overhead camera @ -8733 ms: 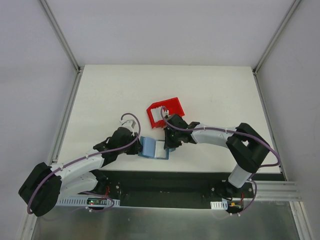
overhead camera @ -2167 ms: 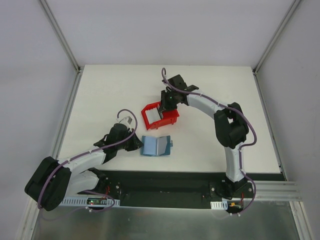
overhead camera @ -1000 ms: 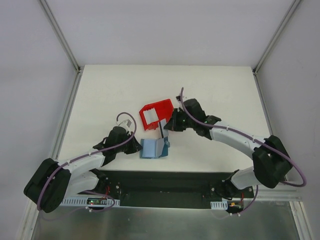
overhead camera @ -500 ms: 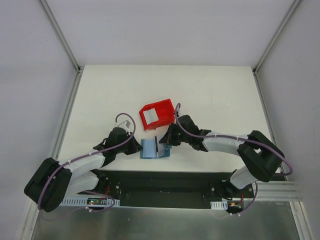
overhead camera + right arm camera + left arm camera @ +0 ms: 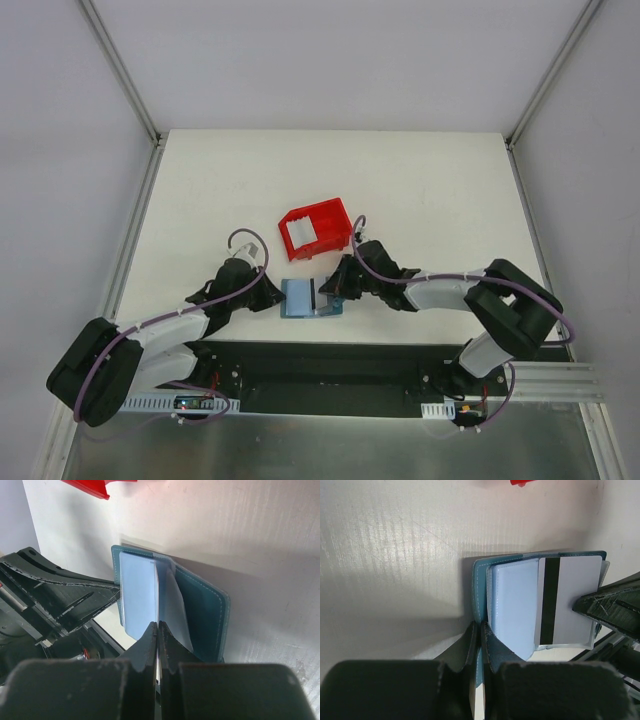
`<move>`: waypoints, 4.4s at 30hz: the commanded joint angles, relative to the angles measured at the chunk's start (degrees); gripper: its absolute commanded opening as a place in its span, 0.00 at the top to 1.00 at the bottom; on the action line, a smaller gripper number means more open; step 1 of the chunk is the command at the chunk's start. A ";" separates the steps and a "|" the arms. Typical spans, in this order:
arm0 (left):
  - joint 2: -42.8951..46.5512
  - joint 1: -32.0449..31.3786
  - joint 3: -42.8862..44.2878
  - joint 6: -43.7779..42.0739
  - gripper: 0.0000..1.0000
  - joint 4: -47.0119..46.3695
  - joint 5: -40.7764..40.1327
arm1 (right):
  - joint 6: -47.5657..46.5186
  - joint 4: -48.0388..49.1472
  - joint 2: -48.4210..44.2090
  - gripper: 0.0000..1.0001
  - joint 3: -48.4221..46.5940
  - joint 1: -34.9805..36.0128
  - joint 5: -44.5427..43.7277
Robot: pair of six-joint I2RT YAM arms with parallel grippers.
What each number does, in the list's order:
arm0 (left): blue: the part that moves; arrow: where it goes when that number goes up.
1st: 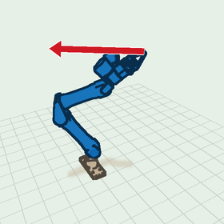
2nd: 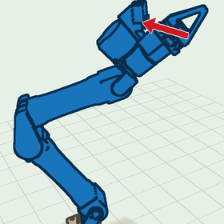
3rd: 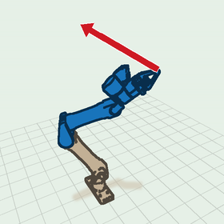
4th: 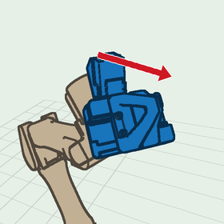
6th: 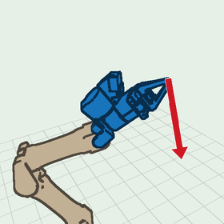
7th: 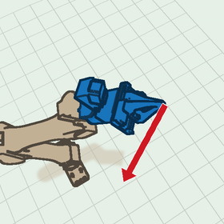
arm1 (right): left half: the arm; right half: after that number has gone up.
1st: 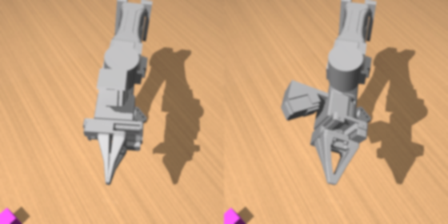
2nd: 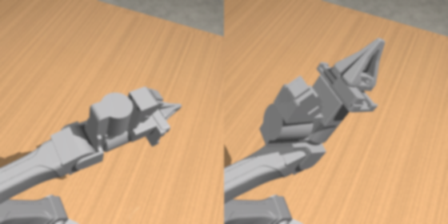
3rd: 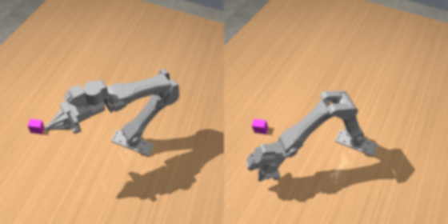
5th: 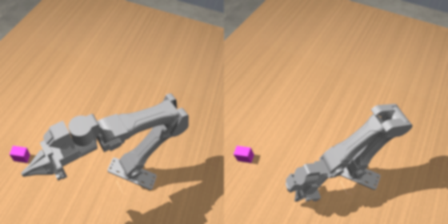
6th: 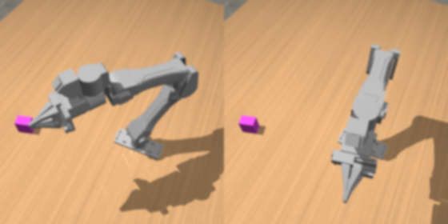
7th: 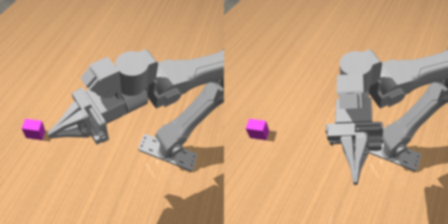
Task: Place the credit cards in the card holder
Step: Insert the credit card into the card holder, then turn over the card slot in the card holder.
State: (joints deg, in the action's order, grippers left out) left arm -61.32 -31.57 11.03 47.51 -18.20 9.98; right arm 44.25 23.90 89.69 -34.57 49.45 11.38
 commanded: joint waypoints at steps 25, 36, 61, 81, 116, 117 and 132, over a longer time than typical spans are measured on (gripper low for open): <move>0.94 -0.51 -1.53 1.18 1.00 0.97 -2.33 | 4.09 8.35 4.61 1.00 3.80 2.41 -1.01; 1.38 -0.60 -1.62 1.01 1.00 1.06 -1.98 | 4.44 9.94 8.04 1.00 2.05 1.78 -0.83; 1.56 -0.51 -0.83 0.04 1.00 1.23 -1.89 | -5.75 -13.18 3.64 0.55 -7.62 3.90 -6.55; 1.47 -0.60 -0.74 0.13 1.00 0.71 -1.54 | -9.27 -11.68 10.50 0.77 -16.76 6.53 1.89; 7.00 -0.51 1.28 -1.80 1.00 4.04 0.31 | -18.58 -23.64 0.84 0.50 -19.48 7.41 -8.48; 7.26 -0.59 1.36 -1.72 1.00 4.13 0.48 | -18.76 -23.64 1.01 0.49 -19.75 7.94 -8.74; 9.73 -0.60 2.51 -2.42 1.00 5.19 2.33 | -22.10 -35.40 7.77 0.37 -29.85 13.13 -15.33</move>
State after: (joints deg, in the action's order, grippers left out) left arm -52.47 -31.57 11.51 46.83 -13.21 10.70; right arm 23.81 -7.11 95.83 -60.88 61.84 -1.28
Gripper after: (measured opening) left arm 0.008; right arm 0.626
